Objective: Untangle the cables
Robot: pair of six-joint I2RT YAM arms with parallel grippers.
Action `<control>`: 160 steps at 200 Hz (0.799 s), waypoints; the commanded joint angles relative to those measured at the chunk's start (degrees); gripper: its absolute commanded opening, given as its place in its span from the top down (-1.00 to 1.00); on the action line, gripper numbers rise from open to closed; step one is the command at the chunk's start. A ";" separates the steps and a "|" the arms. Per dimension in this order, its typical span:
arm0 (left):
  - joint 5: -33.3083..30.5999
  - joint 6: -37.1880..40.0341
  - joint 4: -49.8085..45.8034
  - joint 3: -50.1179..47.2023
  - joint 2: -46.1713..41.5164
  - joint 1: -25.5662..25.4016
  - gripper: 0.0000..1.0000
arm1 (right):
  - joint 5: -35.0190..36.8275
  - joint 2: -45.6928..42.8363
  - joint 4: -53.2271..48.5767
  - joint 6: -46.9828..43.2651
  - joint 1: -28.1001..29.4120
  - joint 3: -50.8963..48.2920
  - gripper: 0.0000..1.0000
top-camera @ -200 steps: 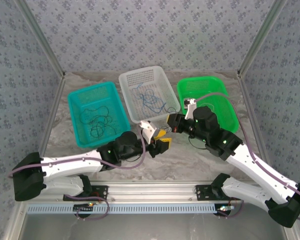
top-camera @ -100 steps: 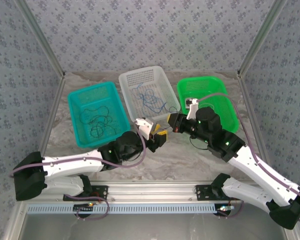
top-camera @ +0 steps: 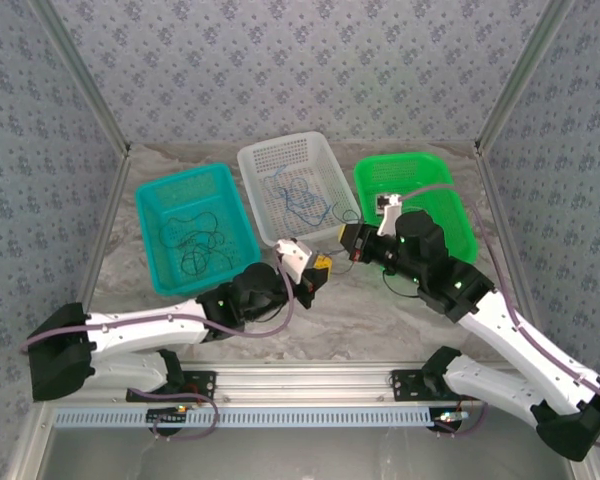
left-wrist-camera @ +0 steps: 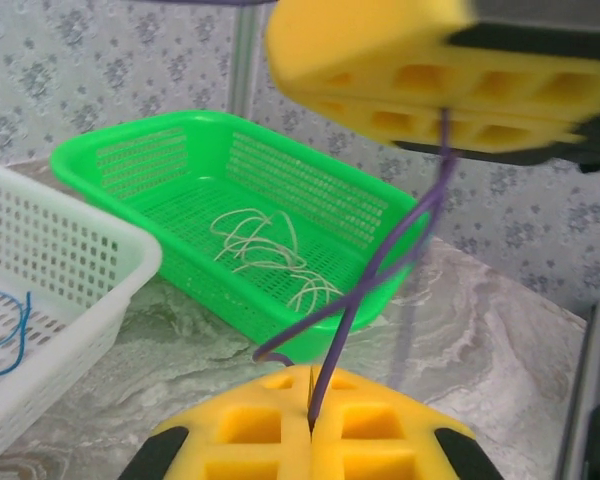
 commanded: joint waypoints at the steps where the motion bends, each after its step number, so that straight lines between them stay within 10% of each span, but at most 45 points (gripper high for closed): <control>1: 4.57 3.91 -0.61 -1.67 -4.43 -0.52 1.00 | -0.82 -0.80 -4.08 0.76 -2.58 2.30 1.00; 47: 6.65 9.09 -6.14 -5.57 -12.39 -0.53 1.00 | -5.26 -0.95 -5.41 2.11 -7.90 1.64 1.00; 160: -10.51 8.36 -21.44 -10.29 -23.62 -0.54 1.00 | -3.92 -4.02 -5.84 2.38 -9.32 1.20 1.00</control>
